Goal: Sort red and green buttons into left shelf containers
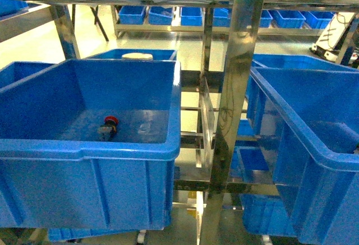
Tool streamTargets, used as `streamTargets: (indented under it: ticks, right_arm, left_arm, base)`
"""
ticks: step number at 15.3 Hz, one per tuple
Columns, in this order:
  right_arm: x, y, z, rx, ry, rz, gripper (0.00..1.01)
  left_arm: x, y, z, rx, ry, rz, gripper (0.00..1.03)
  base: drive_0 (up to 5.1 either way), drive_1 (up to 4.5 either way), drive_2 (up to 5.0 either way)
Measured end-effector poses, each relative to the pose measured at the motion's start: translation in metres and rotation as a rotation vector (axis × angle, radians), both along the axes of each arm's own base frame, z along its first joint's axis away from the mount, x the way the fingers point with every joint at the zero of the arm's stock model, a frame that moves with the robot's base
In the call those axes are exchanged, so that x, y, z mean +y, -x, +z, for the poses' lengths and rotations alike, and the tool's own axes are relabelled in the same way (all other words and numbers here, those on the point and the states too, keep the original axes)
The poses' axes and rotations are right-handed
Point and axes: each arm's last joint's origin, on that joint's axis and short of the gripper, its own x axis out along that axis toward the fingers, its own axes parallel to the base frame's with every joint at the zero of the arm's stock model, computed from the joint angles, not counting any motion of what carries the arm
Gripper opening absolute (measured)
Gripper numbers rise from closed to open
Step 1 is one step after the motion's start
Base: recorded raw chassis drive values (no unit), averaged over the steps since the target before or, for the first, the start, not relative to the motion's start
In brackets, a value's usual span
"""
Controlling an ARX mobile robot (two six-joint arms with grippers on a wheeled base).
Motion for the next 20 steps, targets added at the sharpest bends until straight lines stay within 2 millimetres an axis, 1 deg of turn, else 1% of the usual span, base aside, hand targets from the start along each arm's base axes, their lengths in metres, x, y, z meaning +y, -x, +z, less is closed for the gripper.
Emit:
streamTargets:
  ticks: [1, 2, 3, 4, 5, 6, 13, 16, 17, 18, 19, 20]
  right_arm:
    - [0.0, 0.001, -0.001, 0.009, 0.0, 0.0, 0.03]
    - [0.0, 0.002, -0.001, 0.005, 0.0, 0.001, 0.02]
    - [0.0, 0.002, -0.001, 0.006, 0.0, 0.0, 0.02]
    - [0.0, 0.008, -0.006, 0.047, 0.0, 0.0, 0.02]
    - [0.0, 0.013, -0.002, -0.003, 0.0, 0.001, 0.02]
    - [0.0, 0.013, -0.005, 0.021, 0.0, 0.002, 0.02]
    - [0.0, 0.013, -0.004, 0.015, 0.0, 0.0, 0.02]
    - [0.0, 0.013, -0.004, 0.015, 0.0, 0.0, 0.02]
    - [0.0, 0.013, -0.004, 0.015, 0.0, -0.001, 0.02]
    - [0.0, 0.013, -0.004, 0.014, 0.0, 0.001, 0.02]
    - [0.0, 0.013, -0.004, 0.015, 0.0, 0.0, 0.02]
    - [0.0, 0.013, -0.004, 0.015, 0.0, 0.0, 0.02]
  left_arm:
    - [0.0, 0.002, -0.001, 0.001, 0.0, -0.002, 0.02]
    - [0.0, 0.003, -0.004, -0.028, -0.002, -0.001, 0.02]
    - [0.0, 0.005, -0.006, -0.009, -0.002, -0.001, 0.02]
    - [0.0, 0.007, -0.006, -0.014, -0.003, -0.001, 0.02]
    - [0.0, 0.01, -0.005, -0.02, -0.003, 0.002, 0.02]
    - [0.0, 0.012, -0.005, -0.023, -0.003, -0.002, 0.02]
    - [0.0, 0.02, -0.005, -0.021, -0.003, 0.0, 0.02]
    - [0.0, 0.026, -0.01, 0.02, -0.003, -0.001, 0.02]
    - [0.0, 0.03, -0.011, 0.019, -0.004, 0.003, 0.02]
    - [0.0, 0.031, -0.006, -0.021, -0.005, 0.005, 0.02]
    - [0.0, 0.031, -0.01, 0.006, -0.007, 0.004, 0.02]
    - [0.0, 0.031, -0.008, -0.011, -0.007, -0.004, 0.02]
  base:
    - [0.0, 0.0, 0.0]
    - [0.0, 0.0, 0.0]
    - [0.0, 0.0, 0.0]
    - [0.0, 0.0, 0.0]
    - [0.0, 0.0, 0.0]
    - [0.0, 0.0, 0.0]
    - [0.0, 0.0, 0.0]
    - [0.0, 0.0, 0.0]
    - [0.0, 0.0, 0.0]
    - [0.0, 0.0, 0.0]
    - [0.0, 0.0, 0.0]
    - [0.0, 0.0, 0.0]
